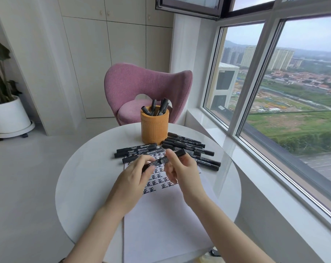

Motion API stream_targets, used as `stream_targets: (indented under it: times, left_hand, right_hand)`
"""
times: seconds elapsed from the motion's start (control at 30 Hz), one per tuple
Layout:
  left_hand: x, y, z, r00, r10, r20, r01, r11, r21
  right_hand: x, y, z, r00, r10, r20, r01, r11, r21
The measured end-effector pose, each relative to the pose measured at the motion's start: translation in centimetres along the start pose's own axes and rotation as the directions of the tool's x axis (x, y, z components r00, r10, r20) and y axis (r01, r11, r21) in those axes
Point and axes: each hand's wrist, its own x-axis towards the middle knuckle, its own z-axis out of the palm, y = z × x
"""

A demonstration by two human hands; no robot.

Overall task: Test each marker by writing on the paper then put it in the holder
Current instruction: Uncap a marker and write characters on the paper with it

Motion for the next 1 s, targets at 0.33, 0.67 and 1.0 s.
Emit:
stream_targets:
  times: [0.33, 0.67, 1.0]
  left_hand:
    - [-0.2, 1.6, -1.0, 0.997, -0.042, 0.058, 0.035, 0.992, 0.124]
    - [-0.4, 2.6, -0.7, 0.974, -0.122, 0.193, 0.181, 0.929, -0.324]
    - [-0.9, 3.3, -0.3, 0.974, -0.086, 0.209, 0.137, 0.960, -0.244]
  right_hand:
    - [-1.0, -0.4, -0.6, 0.995, -0.042, 0.087, 0.043, 0.999, -0.010]
    - [-1.6, -0.9, -1.6, 0.991, -0.065, 0.118, 0.068, 0.997, -0.025]
    - [-1.5, -0.6, -2.3, 0.979, 0.078, 0.191, -0.091, 0.994, 0.063]
